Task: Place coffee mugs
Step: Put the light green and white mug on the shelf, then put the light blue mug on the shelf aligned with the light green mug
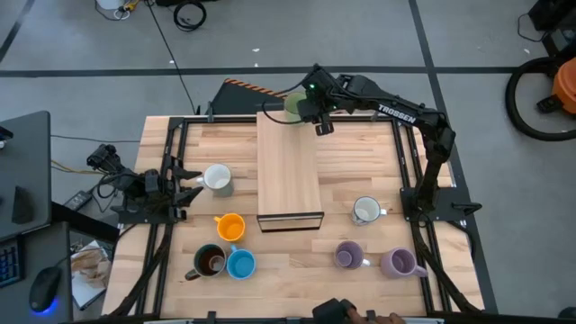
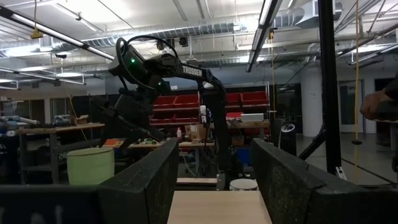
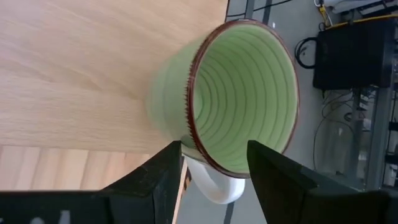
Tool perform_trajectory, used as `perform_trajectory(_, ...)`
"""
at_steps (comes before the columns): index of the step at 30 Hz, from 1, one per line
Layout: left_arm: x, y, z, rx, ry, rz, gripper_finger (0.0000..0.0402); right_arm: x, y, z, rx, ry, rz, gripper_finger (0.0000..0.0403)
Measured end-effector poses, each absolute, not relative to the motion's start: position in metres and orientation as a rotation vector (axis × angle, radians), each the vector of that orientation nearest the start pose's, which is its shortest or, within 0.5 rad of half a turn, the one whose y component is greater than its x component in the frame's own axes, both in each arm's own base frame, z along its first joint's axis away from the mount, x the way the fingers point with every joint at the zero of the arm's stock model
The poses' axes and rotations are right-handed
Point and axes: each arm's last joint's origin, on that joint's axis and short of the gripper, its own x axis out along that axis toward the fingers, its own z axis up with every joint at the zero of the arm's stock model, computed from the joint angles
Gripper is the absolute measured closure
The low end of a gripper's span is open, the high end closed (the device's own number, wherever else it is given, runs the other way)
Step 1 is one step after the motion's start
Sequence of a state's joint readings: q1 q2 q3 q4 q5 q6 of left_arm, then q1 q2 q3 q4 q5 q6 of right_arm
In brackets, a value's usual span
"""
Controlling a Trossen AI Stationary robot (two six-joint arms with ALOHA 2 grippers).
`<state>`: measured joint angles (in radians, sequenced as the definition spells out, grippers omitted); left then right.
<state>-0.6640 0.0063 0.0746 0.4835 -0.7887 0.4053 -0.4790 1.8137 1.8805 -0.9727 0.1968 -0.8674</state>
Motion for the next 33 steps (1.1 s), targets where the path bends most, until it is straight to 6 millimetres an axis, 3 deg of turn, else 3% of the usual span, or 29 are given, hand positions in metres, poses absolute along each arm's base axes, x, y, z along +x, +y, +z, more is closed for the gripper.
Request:
perform_trajectory(8, 0.069, -0.028, 0.228, 0.033, -0.376, 0.201, 0.0194, 0.341, -0.17, 0.361, -0.685, 1.158, -0.234, 0.0213)
perform_trajectory(14, 0.069, -0.028, 0.227, 0.036, -0.369, 0.204, 0.0194, 0.336, -0.159, 0.372, -0.66, 1.14, -0.308, 0.0213)
perform_trajectory(19, 0.069, -0.027, 0.227, 0.095, -0.348, 0.249, 0.0194, 0.316, -0.151, 0.383, -0.471, 1.13, -0.383, 0.0215)
perform_trajectory(25, 0.069, -0.027, 0.227, 0.132, -0.341, 0.26, 0.0194, 0.292, -0.136, 0.373, -0.348, 1.162, -0.466, 0.0229)
perform_trajectory(33, 0.069, -0.025, 0.226, 0.022, -0.333, 0.303, 0.0194, 0.261, -0.116, 0.36, -0.289, 0.896, -0.556, 0.0236)
